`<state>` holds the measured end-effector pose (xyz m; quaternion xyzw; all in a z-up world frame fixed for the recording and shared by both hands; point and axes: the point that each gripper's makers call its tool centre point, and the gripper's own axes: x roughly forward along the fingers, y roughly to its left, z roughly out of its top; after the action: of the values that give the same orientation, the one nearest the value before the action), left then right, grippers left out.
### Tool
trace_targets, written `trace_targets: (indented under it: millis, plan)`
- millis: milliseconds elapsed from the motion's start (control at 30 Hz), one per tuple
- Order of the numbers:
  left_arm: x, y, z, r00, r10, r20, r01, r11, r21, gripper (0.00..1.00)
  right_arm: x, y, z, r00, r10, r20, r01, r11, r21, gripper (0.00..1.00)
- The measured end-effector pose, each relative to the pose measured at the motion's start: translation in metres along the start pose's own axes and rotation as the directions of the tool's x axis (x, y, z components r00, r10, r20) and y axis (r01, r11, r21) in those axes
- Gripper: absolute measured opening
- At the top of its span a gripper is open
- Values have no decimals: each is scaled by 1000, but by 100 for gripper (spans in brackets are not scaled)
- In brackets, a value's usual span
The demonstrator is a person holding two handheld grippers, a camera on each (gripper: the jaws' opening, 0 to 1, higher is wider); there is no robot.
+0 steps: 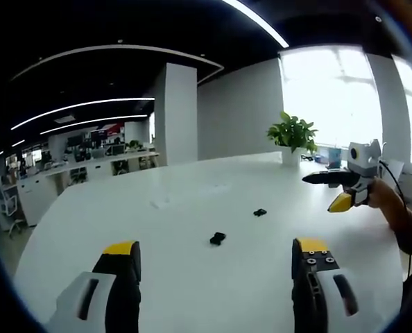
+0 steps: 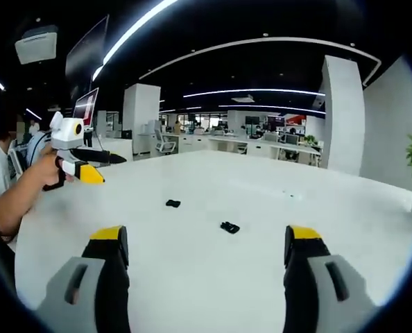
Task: Snap the two parts of the plastic buckle together until the buckle closes and remains connected.
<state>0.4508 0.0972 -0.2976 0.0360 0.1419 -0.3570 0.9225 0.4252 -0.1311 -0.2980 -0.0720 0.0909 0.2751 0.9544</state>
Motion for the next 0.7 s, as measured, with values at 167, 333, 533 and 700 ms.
trace_targets:
  millis: [167, 333, 533, 700]
  plan:
    - [5, 4, 4, 1000, -6, -3, 6, 1000, -6, 91, 1, 0, 1, 1000, 0, 0, 0, 1000, -2, 93]
    - [11, 6, 7, 1000, -20, 2, 20, 1000, -6, 91, 8, -2, -1, 1000, 12, -15, -12, 1000, 4, 91]
    - [20, 11, 1, 999, -23, -25, 23, 1000, -19, 90, 14, -7, -2, 1000, 11, -26, -11, 1000, 11, 91]
    - [22, 13, 0, 999, -16, -33, 16, 1000, -14, 90, 15, -7, -8, 999, 7, -35, -6, 1000, 21, 92]
